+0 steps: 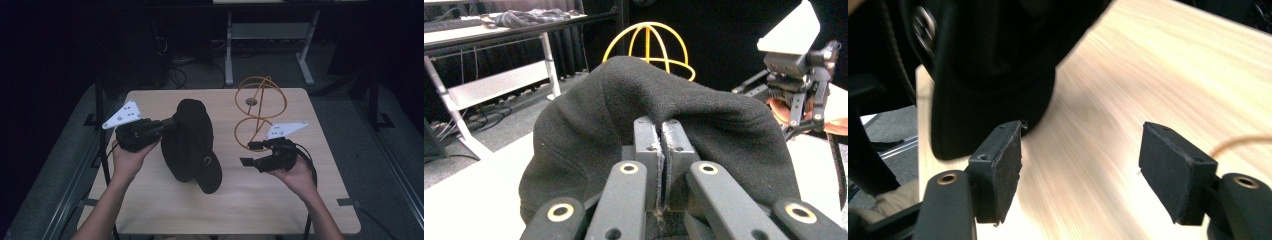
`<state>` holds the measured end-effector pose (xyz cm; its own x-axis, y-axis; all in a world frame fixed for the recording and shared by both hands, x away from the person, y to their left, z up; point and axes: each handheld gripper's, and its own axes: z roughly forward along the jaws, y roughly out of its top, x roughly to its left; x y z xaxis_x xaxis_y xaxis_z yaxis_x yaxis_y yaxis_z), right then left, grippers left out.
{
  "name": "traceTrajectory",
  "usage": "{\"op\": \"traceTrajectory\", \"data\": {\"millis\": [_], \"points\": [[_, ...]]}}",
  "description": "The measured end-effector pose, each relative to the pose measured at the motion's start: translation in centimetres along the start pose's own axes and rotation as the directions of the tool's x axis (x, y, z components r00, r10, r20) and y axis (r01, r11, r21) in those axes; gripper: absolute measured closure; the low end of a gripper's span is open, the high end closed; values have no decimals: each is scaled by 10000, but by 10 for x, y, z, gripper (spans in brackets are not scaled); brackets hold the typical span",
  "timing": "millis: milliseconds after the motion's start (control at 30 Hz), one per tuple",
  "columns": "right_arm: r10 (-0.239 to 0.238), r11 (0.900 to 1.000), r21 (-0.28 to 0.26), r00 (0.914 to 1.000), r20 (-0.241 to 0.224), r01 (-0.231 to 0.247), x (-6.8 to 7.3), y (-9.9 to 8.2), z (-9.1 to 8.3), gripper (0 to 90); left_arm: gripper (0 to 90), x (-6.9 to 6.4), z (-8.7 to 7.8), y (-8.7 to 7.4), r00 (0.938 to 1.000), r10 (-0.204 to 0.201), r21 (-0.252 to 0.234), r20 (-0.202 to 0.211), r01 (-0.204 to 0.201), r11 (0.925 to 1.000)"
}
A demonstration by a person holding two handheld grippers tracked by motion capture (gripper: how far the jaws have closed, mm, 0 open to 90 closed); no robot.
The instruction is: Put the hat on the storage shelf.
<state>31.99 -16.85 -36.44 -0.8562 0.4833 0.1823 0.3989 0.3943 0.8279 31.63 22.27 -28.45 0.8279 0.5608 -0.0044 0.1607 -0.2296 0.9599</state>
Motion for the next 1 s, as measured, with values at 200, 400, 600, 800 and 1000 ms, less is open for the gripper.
{"op": "traceTrajectory", "data": {"millis": [200, 400, 600, 800, 1000], "points": [[437, 9990, 92, 9979, 472, -442, -10, -30, -13, 318, 881, 4, 3, 8, 9999, -77, 26, 86, 77, 10000], [737, 9972, 87, 9927, 953, -749, -18, -54, -31, 305, 881, 10, 11, 21, 9999, -55, 134, 135, 54, 9999], [936, 9955, 42, 9856, 1407, -951, -23, -67, -44, 299, 882, 13, 20, 32, 9998, -5, 237, 204, 0, 9997], [1077, 9934, 215, 9798, 1686, -1129, -30, -81, -52, 276, 882, 16, 36, 48, 9994, 187, 391, 284, -198, 9990], [1223, 9900, 464, 9745, 1879, -1332, -34, -93, -59, 274, 883, 20, 54, 58, 9990, 127, 375, 422, -143, 9992]]}}
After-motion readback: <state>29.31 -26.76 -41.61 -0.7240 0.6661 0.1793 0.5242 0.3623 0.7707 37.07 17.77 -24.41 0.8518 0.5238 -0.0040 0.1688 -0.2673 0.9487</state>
